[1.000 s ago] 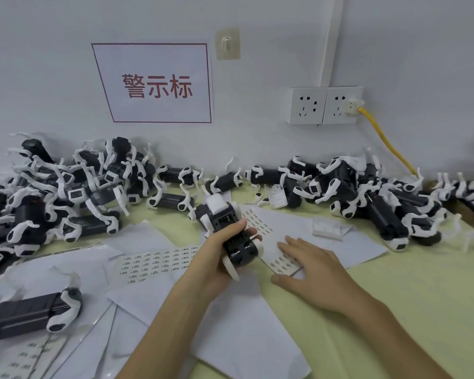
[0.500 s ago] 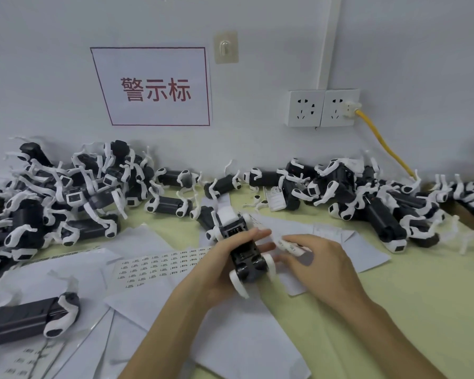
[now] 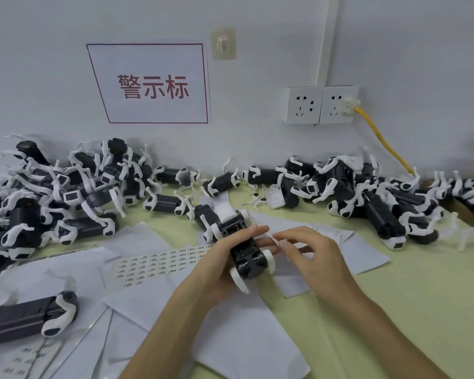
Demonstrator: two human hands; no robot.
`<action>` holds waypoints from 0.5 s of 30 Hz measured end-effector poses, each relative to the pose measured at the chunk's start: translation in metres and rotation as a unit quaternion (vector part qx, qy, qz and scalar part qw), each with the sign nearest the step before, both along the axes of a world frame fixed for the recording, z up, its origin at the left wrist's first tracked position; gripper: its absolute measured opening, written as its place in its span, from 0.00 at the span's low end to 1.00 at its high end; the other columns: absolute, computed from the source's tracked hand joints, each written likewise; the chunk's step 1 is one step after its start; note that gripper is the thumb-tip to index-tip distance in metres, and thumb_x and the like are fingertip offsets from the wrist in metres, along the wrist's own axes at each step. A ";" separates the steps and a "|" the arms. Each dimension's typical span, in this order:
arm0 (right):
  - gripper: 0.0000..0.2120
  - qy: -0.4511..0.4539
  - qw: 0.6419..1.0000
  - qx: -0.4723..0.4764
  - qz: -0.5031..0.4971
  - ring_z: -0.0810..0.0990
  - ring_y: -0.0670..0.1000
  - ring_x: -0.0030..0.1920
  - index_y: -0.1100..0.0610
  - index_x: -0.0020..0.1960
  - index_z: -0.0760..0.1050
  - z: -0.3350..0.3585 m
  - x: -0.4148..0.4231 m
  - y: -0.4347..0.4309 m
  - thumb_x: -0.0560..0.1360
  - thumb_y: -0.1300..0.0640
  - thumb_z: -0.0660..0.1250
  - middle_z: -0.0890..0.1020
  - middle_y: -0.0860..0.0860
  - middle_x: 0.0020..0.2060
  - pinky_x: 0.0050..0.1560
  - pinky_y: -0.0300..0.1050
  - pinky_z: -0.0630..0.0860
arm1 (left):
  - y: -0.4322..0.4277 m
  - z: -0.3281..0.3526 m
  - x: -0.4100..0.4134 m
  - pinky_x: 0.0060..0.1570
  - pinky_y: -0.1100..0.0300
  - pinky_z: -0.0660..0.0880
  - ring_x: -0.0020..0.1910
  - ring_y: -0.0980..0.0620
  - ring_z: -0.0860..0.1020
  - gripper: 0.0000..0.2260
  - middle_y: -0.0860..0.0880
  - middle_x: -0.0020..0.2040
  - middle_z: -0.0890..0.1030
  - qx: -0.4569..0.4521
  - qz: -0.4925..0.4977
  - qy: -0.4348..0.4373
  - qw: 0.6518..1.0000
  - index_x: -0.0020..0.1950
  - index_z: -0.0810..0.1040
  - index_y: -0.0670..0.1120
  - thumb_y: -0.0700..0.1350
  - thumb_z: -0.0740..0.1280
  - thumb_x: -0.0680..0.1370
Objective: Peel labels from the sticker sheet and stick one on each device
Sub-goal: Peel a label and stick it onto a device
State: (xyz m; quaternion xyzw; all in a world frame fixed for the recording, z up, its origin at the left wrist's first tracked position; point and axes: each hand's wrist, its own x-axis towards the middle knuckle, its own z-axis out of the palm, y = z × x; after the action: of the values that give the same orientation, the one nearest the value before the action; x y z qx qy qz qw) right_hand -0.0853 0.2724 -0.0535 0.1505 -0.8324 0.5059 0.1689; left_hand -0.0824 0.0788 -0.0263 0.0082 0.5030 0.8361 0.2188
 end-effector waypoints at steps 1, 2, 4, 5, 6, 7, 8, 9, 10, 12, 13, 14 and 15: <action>0.09 -0.007 1.000 -0.004 0.001 0.82 0.41 0.53 0.51 0.54 0.85 0.000 0.000 0.000 0.78 0.61 0.72 0.84 0.42 0.50 0.53 0.42 0.78 | 0.000 -0.001 0.000 0.57 0.54 0.81 0.63 0.43 0.82 0.26 0.40 0.63 0.83 0.002 -0.002 -0.001 1.000 0.68 0.78 0.40 0.51 0.72 0.74; 0.09 -0.013 1.000 -0.008 0.002 0.82 0.41 0.52 0.52 0.54 0.85 0.001 0.000 -0.001 0.77 0.62 0.73 0.85 0.43 0.49 0.53 0.43 0.79 | 0.000 -0.001 0.000 0.56 0.54 0.81 0.62 0.43 0.82 0.24 0.40 0.62 0.83 0.006 -0.004 -0.003 1.000 0.66 0.80 0.41 0.51 0.73 0.74; 0.10 -0.024 1.000 -0.017 -0.001 0.83 0.41 0.49 0.52 0.53 0.85 0.001 -0.001 -0.001 0.75 0.64 0.75 0.85 0.45 0.48 0.53 0.43 0.80 | 0.000 -0.001 0.000 0.53 0.54 0.82 0.61 0.43 0.83 0.20 0.40 0.61 0.84 0.010 -0.007 -0.003 1.000 0.61 0.85 0.42 0.51 0.73 0.73; 0.10 -0.027 0.999 -0.022 -0.006 0.83 0.42 0.49 0.52 0.52 0.85 0.000 -0.001 -0.001 0.74 0.64 0.76 0.85 0.45 0.48 0.53 0.42 0.80 | 0.001 -0.002 0.000 0.53 0.54 0.82 0.60 0.43 0.83 0.19 0.40 0.61 0.84 0.010 -0.010 -0.003 1.000 0.60 0.85 0.43 0.51 0.73 0.73; 0.10 -0.028 0.999 -0.026 -0.012 0.84 0.42 0.48 0.52 0.50 0.86 0.000 -0.001 -0.001 0.73 0.65 0.76 0.86 0.44 0.47 0.52 0.40 0.80 | 0.001 -0.002 0.001 0.53 0.54 0.82 0.61 0.43 0.83 0.18 0.40 0.61 0.84 0.009 -0.011 -0.003 1.000 0.59 0.86 0.43 0.51 0.73 0.73; 0.10 -0.030 0.999 -0.029 -0.018 0.84 0.41 0.47 0.51 0.49 0.85 -0.001 -0.002 -0.001 0.72 0.65 0.77 0.86 0.43 0.46 0.51 0.39 0.80 | 0.002 -0.002 0.001 0.54 0.54 0.82 0.61 0.43 0.83 0.18 0.40 0.62 0.84 0.005 -0.015 -0.001 1.000 0.59 0.85 0.43 0.51 0.73 0.74; 0.11 -0.032 0.999 -0.031 -0.024 0.84 0.41 0.46 0.51 0.48 0.85 -0.001 -0.002 0.000 0.71 0.65 0.78 0.86 0.42 0.44 0.50 0.37 0.80 | 0.002 -0.002 0.001 0.55 0.53 0.82 0.62 0.43 0.83 0.18 0.41 0.62 0.84 0.000 -0.019 0.004 1.000 0.60 0.85 0.44 0.51 0.73 0.74; 0.11 -0.035 0.998 -0.033 -0.027 0.84 0.41 0.45 0.50 0.47 0.85 -0.001 -0.002 0.000 0.70 0.65 0.79 0.86 0.42 0.43 0.49 0.35 0.80 | 0.003 -0.002 0.002 0.55 0.53 0.81 0.61 0.44 0.83 0.18 0.41 0.62 0.84 -0.008 -0.022 0.009 1.000 0.60 0.85 0.44 0.52 0.72 0.74; 0.12 -0.037 0.998 -0.035 -0.029 0.84 0.40 0.45 0.50 0.47 0.85 -0.001 -0.002 -0.001 0.70 0.65 0.79 0.86 0.41 0.43 0.47 0.34 0.79 | 0.003 -0.001 0.003 0.56 0.53 0.81 0.61 0.44 0.83 0.18 0.41 0.62 0.84 -0.015 -0.024 0.013 1.000 0.60 0.85 0.45 0.52 0.72 0.74; 0.12 -0.038 0.998 -0.037 -0.031 0.84 0.40 0.44 0.49 0.46 0.85 0.000 -0.001 -0.001 0.69 0.64 0.80 0.86 0.40 0.42 0.46 0.32 0.78 | 0.004 0.000 0.004 0.57 0.54 0.81 0.61 0.44 0.83 0.19 0.42 0.62 0.84 -0.023 -0.024 0.016 0.999 0.61 0.85 0.45 0.52 0.72 0.74; 0.11 -0.038 0.998 -0.036 -0.031 0.84 0.40 0.43 0.49 0.45 0.85 0.000 -0.001 -0.001 0.69 0.63 0.80 0.85 0.40 0.41 0.45 0.32 0.78 | 0.004 0.001 0.005 0.57 0.54 0.81 0.61 0.44 0.83 0.19 0.42 0.62 0.84 -0.029 -0.023 0.018 0.999 0.62 0.84 0.45 0.53 0.72 0.74; 0.10 -0.039 0.998 -0.034 -0.031 0.84 0.41 0.42 0.49 0.44 0.85 0.000 0.000 -0.001 0.69 0.63 0.80 0.85 0.40 0.40 0.44 0.31 0.77 | 0.005 0.001 0.005 0.56 0.54 0.80 0.62 0.45 0.83 0.20 0.42 0.62 0.84 -0.036 -0.022 0.020 0.999 0.62 0.84 0.46 0.53 0.72 0.74; 0.10 -0.041 0.998 -0.032 -0.032 0.83 0.41 0.41 0.49 0.43 0.85 0.001 0.000 -0.001 0.69 0.62 0.80 0.85 0.39 0.39 0.42 0.31 0.77 | 0.005 0.001 0.006 0.55 0.55 0.80 0.62 0.45 0.82 0.20 0.42 0.62 0.84 -0.043 -0.020 0.023 0.999 0.63 0.84 0.46 0.54 0.72 0.74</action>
State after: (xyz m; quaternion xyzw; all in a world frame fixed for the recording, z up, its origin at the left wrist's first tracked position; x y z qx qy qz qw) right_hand -0.0850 0.2712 -0.0528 0.0972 -0.8263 0.5324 0.1558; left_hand -0.0766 0.0837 -0.0249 0.0281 0.5428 0.8089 0.2242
